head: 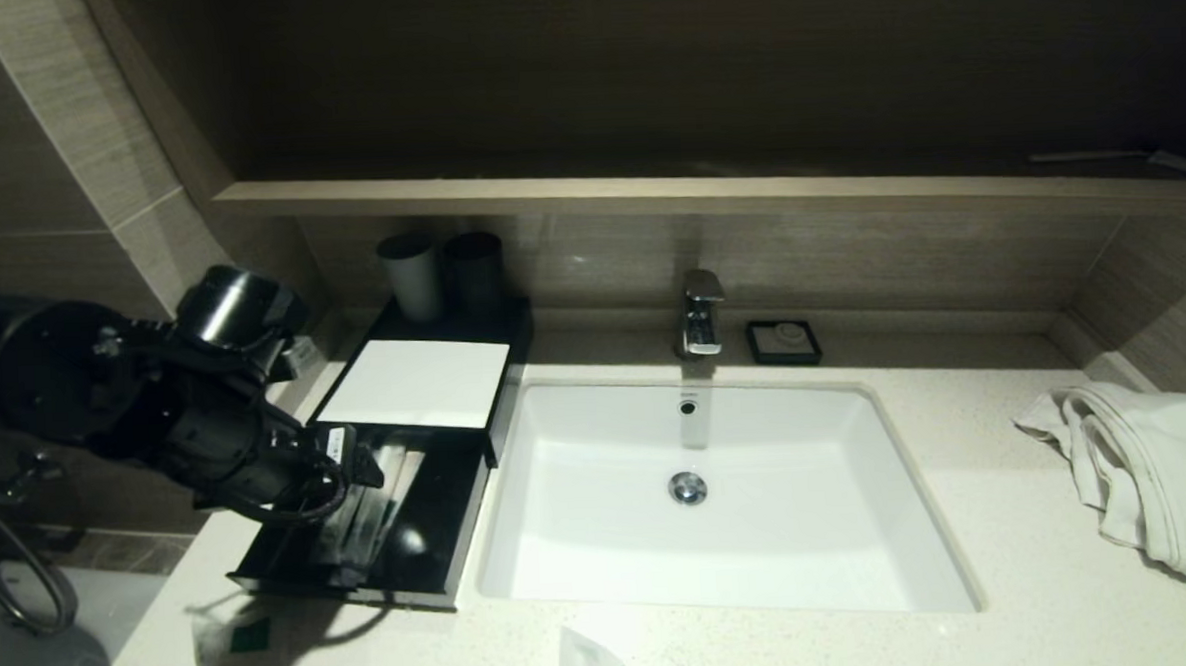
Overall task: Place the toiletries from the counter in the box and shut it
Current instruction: Place the bathroom toiletry into the drawer, then pick up the bathroom toiletry
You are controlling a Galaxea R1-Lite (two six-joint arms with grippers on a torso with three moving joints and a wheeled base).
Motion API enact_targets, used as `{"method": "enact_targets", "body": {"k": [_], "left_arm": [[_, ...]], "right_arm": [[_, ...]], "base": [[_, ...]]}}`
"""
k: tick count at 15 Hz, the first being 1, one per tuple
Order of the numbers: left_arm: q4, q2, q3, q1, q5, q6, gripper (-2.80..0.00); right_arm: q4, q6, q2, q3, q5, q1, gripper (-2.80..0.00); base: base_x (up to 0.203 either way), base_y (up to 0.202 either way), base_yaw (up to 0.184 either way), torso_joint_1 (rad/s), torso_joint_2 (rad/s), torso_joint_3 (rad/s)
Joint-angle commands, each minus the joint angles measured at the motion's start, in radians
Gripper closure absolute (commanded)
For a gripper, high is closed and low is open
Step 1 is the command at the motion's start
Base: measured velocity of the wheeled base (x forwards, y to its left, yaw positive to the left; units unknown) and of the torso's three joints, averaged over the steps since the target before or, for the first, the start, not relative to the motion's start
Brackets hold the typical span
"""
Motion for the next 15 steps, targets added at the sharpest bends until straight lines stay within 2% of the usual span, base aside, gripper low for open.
{"method": "enact_targets", "body": {"k": [1,2,6,10,13,15], "left_arm": [[0.028,-0.098,0.001,0.016,0.001,-0.003,-2.80],[0.037,-0.116,0.004,0.030,0.001,-0.003,0.00],[0.068,-0.209,0.055,0.040,0.000,-0.004,0.00],[0.068,-0.310,0.236,0.040,0.000,0.008,0.00],[0.031,-0.358,0.358,0.040,-0.003,0.025,0.00],[-0.042,-0.384,0.434,0.040,-0.004,0.025,0.00]], "right_arm": [[0.000,0.000,0.000,0.000,0.001,0.000,0.00],[0.000,0.000,0.000,0.000,0.001,0.000,0.00],[0.000,0.000,0.000,0.000,0.001,0.000,0.00],[0.000,0.000,0.000,0.000,0.001,0.000,0.00],[0.000,0.000,0.000,0.000,0.001,0.000,0.00],[0.000,0.000,0.000,0.000,0.001,0.000,0.00]], "base": [[0.000,0.000,0.000,0.000,0.00,0.000],[0.000,0.000,0.000,0.000,0.00,0.000],[0.000,0.000,0.000,0.000,0.00,0.000],[0.000,0.000,0.000,0.000,0.00,0.000],[0.000,0.000,0.000,0.000,0.00,0.000],[0.000,0.000,0.000,0.000,0.00,0.000]]}}
